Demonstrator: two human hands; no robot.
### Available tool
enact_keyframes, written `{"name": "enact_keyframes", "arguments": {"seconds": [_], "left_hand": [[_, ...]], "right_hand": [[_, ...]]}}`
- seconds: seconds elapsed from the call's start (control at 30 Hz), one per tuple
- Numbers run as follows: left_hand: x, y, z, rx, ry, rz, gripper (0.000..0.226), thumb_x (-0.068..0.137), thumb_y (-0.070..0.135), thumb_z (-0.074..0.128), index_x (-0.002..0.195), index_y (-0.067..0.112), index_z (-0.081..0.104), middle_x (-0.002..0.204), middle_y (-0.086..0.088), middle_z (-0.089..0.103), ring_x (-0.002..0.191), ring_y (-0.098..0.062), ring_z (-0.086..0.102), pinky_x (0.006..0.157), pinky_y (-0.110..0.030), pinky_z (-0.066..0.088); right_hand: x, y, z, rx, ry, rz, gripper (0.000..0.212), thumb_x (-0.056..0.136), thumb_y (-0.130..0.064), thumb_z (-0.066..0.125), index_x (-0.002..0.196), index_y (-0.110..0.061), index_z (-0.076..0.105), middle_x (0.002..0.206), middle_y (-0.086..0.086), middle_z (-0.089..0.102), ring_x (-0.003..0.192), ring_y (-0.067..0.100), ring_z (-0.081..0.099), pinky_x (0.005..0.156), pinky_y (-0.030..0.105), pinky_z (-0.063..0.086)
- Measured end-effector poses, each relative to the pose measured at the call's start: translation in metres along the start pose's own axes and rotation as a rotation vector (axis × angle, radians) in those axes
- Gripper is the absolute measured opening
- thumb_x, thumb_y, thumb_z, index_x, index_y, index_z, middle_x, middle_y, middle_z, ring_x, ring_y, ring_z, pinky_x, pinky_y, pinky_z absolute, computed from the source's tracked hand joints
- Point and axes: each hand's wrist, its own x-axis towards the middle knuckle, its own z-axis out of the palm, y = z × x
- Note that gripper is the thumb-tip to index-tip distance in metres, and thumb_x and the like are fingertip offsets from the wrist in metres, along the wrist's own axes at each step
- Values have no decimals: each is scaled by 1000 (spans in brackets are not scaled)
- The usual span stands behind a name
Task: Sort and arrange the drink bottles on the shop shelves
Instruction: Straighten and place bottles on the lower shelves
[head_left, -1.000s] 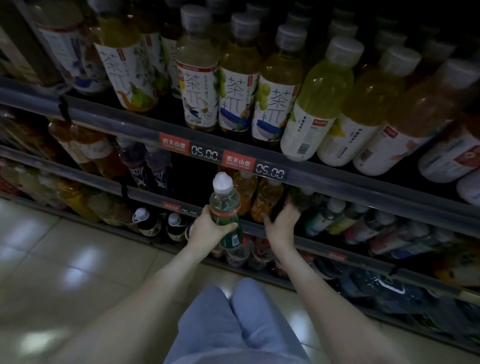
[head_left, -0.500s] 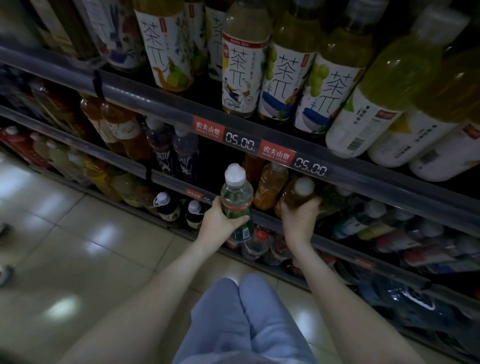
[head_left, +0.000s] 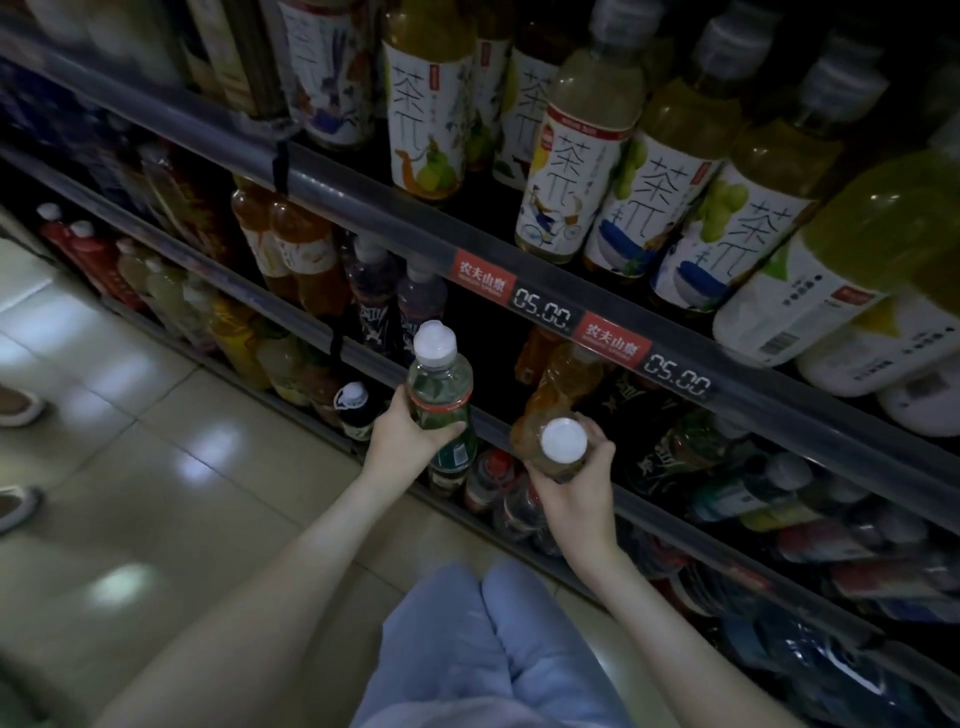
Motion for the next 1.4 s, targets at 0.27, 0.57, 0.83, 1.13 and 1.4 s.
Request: {"name": "enact_keyframes", "arguments": {"seconds": [0.27,0.57,0.83,1.13,1.4], "left_hand": [[-10,-12,-10,-24,70,-16,63,76,25,80,129,22,46,107,15,56,99,-2,53,69,-4,38],[6,-17,-6,-46,114,-18,60,75,25,81,125,22,48,107,13,58,99,-5,55,81,-18,42],[23,-24,14,-83,66,20,54,76,24,81,120,28,50,107,14,59,104,-5,56,86,-20,43],[12,-16,47,-11,-63,70,58,74,25,81,125,20,54,106,12,63,98,-3,59,71,-1,42],[-7,2,100,251,-452,200,73,83,16,69,145,28,34,129,2,58,120,-16,54,77,-10,37]], "right_hand": [[30,-10,34,74,-22,-40,60,78,-7,78,119,-21,37,116,-13,48,106,1,53,94,14,44],[79,-3,64,-251,80,-105,51,79,-21,79,114,-3,46,111,13,61,104,25,61,83,27,47],[109,-3,72,-630,5,-112,59,90,-32,64,134,-7,33,123,17,55,112,33,56,87,41,50],[62,-17,31,-254,-264,-203,77,87,2,57,149,-28,22,143,-10,35,133,1,31,114,24,25],[20,20,-27,-23,-75,152,72,74,-15,83,132,-18,41,114,-3,60,106,12,59,71,5,46]]}}
